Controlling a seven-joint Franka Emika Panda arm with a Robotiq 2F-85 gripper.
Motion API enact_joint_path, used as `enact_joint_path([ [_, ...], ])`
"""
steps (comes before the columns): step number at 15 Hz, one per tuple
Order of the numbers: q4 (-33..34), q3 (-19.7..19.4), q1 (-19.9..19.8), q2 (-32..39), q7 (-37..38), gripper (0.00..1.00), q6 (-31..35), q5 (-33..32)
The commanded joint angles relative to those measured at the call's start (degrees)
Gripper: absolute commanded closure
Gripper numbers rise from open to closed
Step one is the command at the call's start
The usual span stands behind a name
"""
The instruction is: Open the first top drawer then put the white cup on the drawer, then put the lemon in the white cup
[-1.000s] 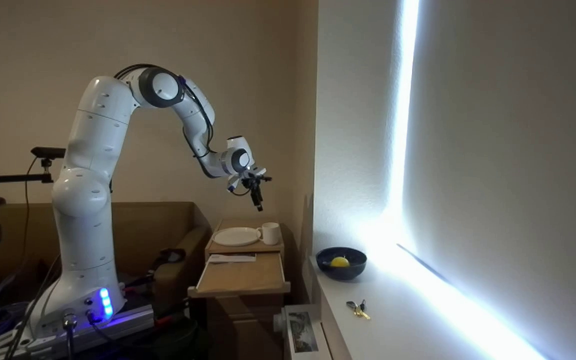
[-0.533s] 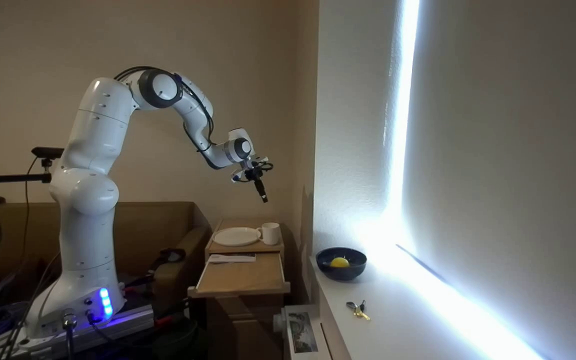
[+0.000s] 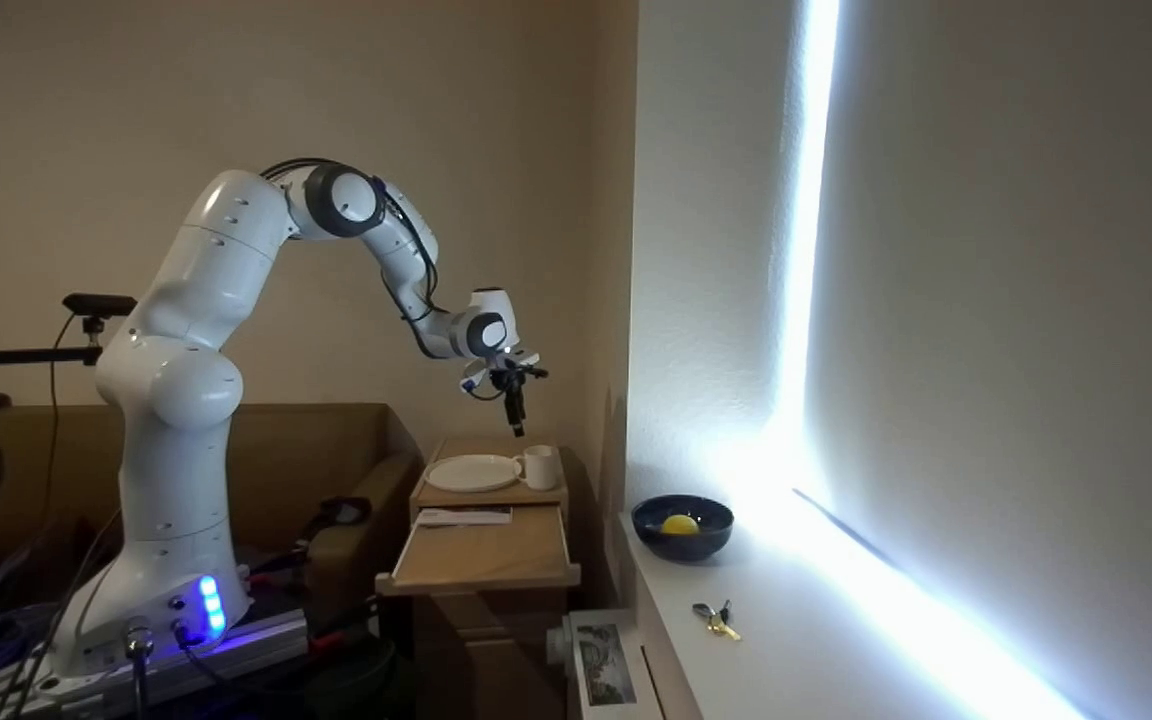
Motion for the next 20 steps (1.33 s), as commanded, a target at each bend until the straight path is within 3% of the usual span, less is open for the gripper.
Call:
enact_joint_path([
  [1,4.1,-3.5,3.5,5.8,-0.8,0.0,1.9,2.8],
  [6,10.8,-8.3,8.6,12.3,2.5,0.0,2.2,2.7],
  [7,7.2,-7.8,7.9,9.6,0.8,0.0,2.7,3.2],
  [12,10.1,-10.5,10.6,12.3,4.3,0.0,2.5,2.8],
  [17,11.1,-8.1,8.6,13.4,3.6,0.0,1.6,6.8],
  [20,9.7,-9.7,10.0,12.5,4.1,0.0,2.6,6.4],
])
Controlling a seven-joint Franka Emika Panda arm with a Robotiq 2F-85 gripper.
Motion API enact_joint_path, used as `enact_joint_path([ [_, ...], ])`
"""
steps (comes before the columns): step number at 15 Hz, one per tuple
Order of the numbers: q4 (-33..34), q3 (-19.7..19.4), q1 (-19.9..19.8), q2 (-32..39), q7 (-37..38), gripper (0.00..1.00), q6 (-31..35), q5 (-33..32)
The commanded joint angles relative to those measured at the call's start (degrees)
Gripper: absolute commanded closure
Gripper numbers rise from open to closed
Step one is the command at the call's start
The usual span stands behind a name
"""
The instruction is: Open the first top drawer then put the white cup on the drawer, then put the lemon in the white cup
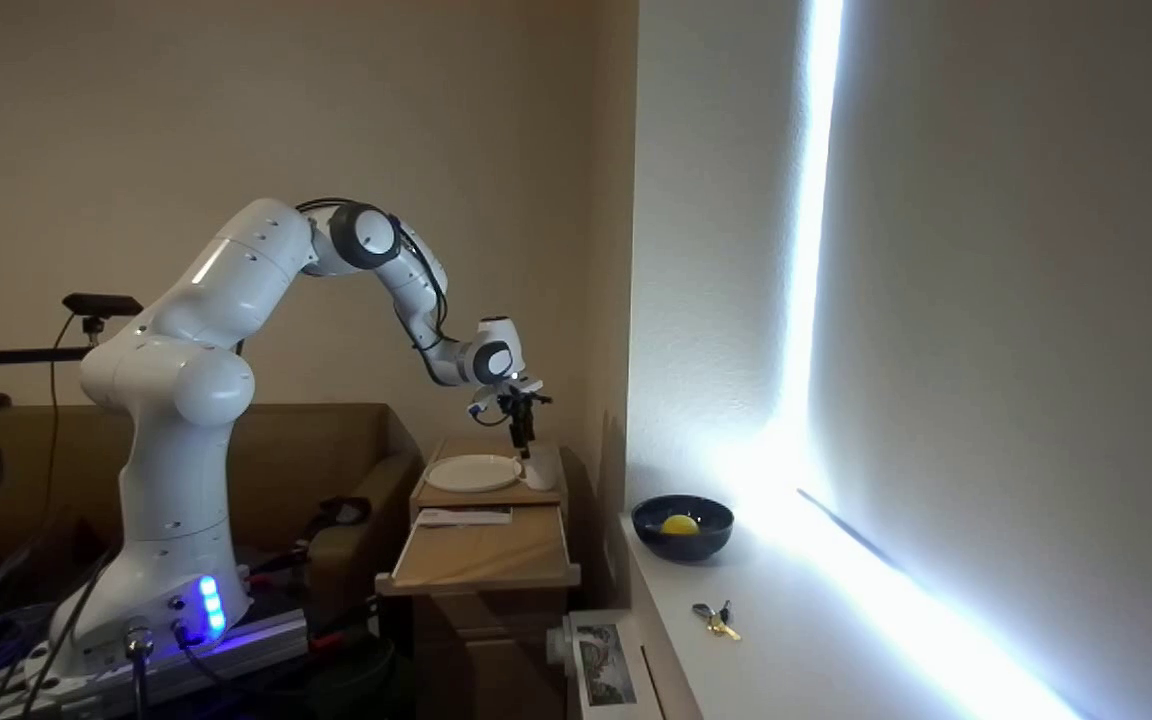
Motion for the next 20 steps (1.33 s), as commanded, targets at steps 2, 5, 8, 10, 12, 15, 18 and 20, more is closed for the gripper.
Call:
enact_joint_path([
  [2,0.0,-0.6,0.5,0.0,-0.7,0.0,0.0,0.9],
  [5,3.3,-1.7,1.3,3.7,2.1,0.0,-1.5,1.1],
  [8,5.0,-1.7,1.1,6.0,4.1,0.0,-0.2,1.7],
  [10,6.1,-1.7,1.1,7.3,5.6,0.0,1.1,2.3],
  [12,7.4,-1.6,1.0,8.2,6.8,0.0,1.0,3.1],
  [15,9.5,-1.8,1.0,9.8,8.3,0.0,0.2,3.8],
  [18,11.6,-0.5,-0.3,11.2,8.7,0.0,-1.8,5.2],
  [20,13.0,0.5,-1.3,12.1,8.0,0.0,-3.4,6.5],
])
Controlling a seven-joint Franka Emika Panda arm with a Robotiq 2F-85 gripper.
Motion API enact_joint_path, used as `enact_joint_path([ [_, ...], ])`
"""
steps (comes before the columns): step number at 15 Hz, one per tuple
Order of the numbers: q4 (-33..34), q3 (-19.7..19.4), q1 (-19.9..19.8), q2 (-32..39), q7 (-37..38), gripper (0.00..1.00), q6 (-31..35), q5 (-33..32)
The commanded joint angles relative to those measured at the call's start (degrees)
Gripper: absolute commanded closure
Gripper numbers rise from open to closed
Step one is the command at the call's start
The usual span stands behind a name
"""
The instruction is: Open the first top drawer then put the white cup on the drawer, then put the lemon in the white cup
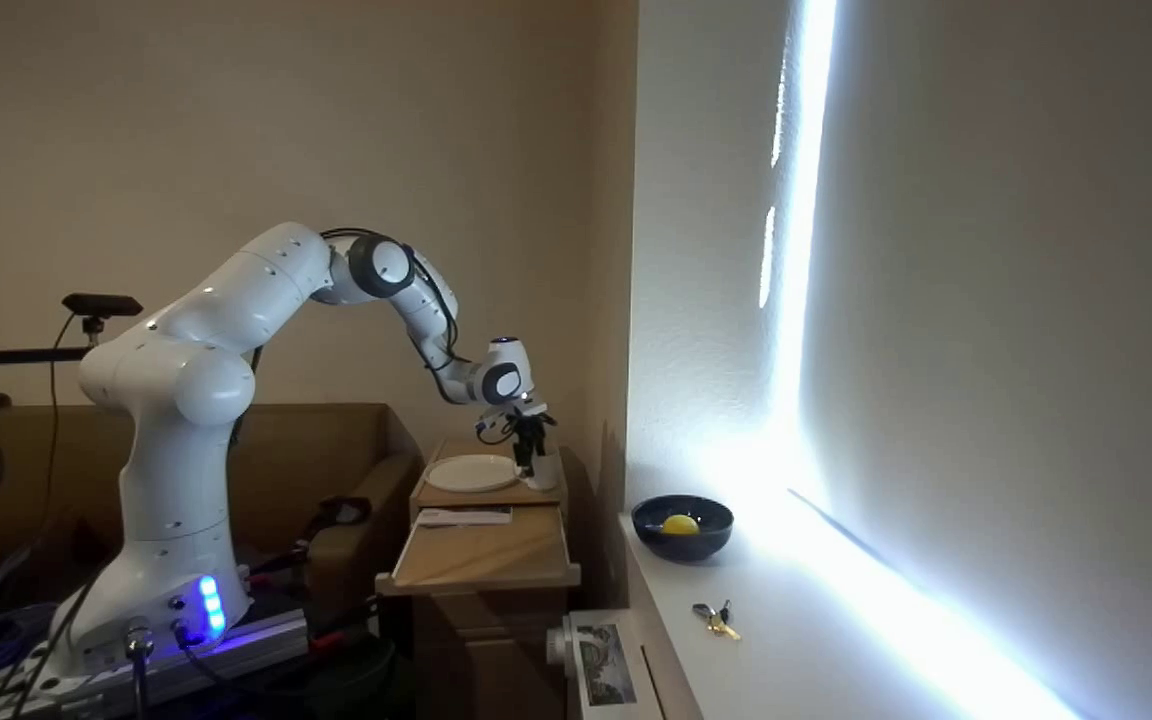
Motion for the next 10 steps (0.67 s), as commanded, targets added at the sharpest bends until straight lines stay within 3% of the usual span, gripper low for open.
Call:
enact_joint_path([
  [1,3.9,1.6,-1.9,2.5,-0.5,0.0,-3.4,3.0],
  [2,4.4,1.9,-2.3,2.9,-0.8,0.25,-3.5,3.5],
  [4,5.3,1.8,-2.4,3.5,-0.6,0.34,-3.6,4.0],
  [10,6.8,1.9,-2.7,4.5,-1.0,0.76,-4.4,4.0],
])
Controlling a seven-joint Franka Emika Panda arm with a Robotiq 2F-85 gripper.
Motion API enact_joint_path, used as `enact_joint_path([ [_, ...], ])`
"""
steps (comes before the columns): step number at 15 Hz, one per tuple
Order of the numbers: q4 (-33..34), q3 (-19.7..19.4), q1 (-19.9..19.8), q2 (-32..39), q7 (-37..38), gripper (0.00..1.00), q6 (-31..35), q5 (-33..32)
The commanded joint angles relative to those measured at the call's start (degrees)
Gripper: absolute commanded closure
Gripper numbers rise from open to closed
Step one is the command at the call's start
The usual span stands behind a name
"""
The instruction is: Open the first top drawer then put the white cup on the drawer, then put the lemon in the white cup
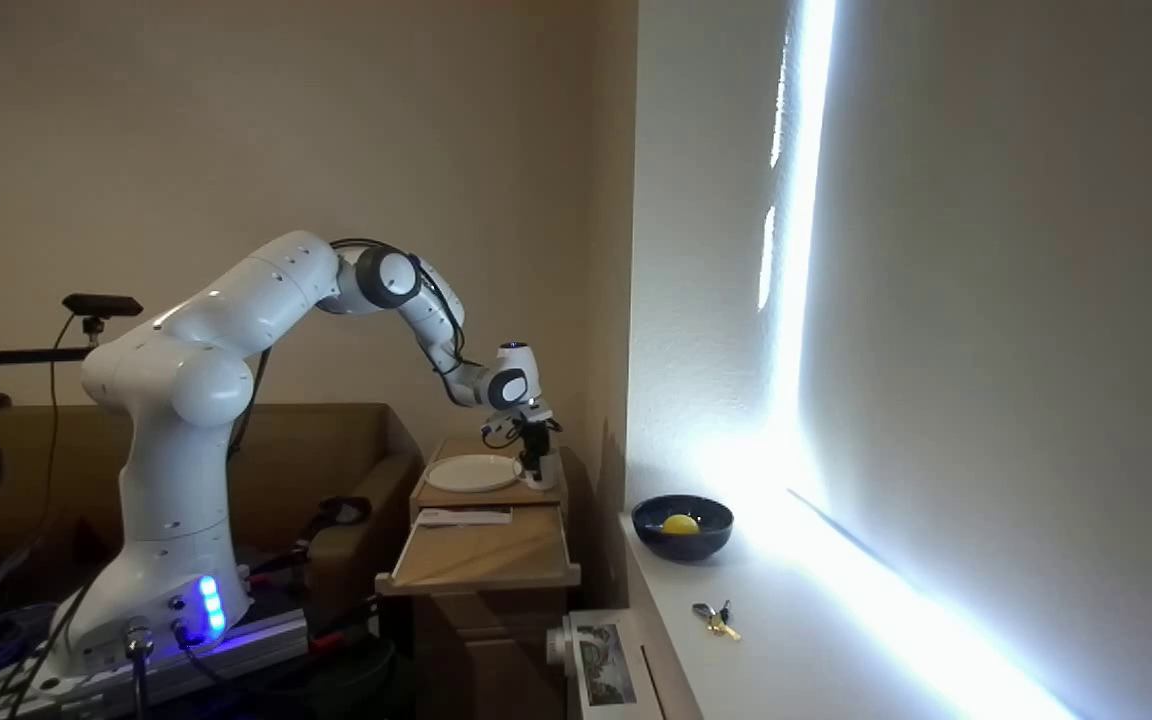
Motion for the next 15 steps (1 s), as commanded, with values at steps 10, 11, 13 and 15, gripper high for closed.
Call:
enact_joint_path([
  [10,-2.6,2.3,-3.2,-5.7,-11.0,0.99,-8.9,0.0],
  [11,-4.2,2.7,-3.9,-7.4,-13.5,0.99,-9.0,0.2],
  [13,-8.6,3.2,-5.0,-11.2,-18.5,0.99,-9.8,0.1],
  [15,-15.1,3.6,-6.1,-16.1,-24.5,0.99,-9.8,0.0],
])
